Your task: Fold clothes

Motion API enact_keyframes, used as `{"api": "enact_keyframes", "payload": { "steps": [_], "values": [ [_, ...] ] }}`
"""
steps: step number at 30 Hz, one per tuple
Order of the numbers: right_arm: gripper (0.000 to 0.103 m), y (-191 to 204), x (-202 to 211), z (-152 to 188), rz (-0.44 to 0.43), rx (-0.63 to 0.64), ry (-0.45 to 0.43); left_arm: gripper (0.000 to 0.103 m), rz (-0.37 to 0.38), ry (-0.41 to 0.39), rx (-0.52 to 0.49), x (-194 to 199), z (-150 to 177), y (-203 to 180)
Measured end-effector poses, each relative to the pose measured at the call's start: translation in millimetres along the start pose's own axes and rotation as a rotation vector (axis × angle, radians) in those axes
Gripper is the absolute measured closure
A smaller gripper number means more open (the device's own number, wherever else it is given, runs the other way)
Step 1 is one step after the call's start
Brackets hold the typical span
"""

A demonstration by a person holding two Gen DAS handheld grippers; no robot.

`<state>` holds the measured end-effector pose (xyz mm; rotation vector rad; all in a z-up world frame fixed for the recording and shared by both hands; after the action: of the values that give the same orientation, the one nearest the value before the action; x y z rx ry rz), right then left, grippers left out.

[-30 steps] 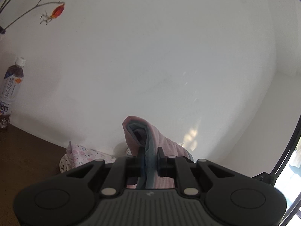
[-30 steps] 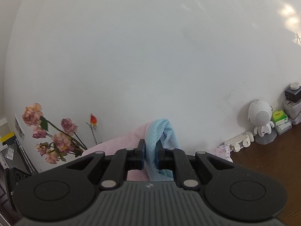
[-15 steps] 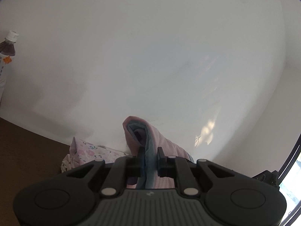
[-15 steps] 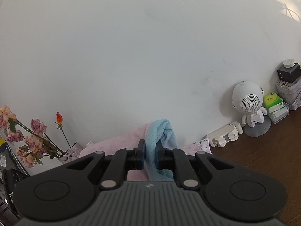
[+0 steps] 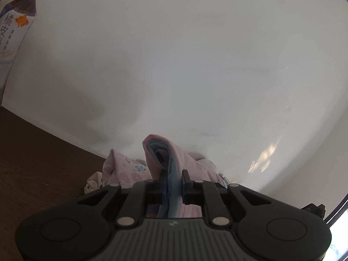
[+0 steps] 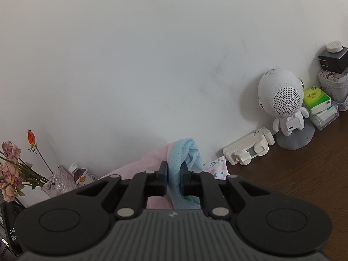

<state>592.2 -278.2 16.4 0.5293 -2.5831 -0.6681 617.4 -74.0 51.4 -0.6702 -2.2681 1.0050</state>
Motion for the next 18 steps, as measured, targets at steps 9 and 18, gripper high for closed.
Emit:
{"api": "enact_keyframes", "payload": {
  "steps": [9,18],
  "values": [
    [0.093,-8,-19,5,0.018,-0.036,0.032,0.091,-0.031,0.020,0.025,-6,-5,17],
    [0.088,-10,-31,9,0.017,-0.071,0.056,0.086,-0.055,0.014,0.065,-1,-14,33]
  ]
}}
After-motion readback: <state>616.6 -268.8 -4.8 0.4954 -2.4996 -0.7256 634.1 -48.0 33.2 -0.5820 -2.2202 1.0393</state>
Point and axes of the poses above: each gripper's, at about its wrist camera, not at the fingertips, and x roughly against the way its jaws point, y to its left, z to its underside, the point moved 10 cm from there along -x, roughly the way its jaws point, and after that the axes turned 8 degrees about x, right-handed, at the moved point
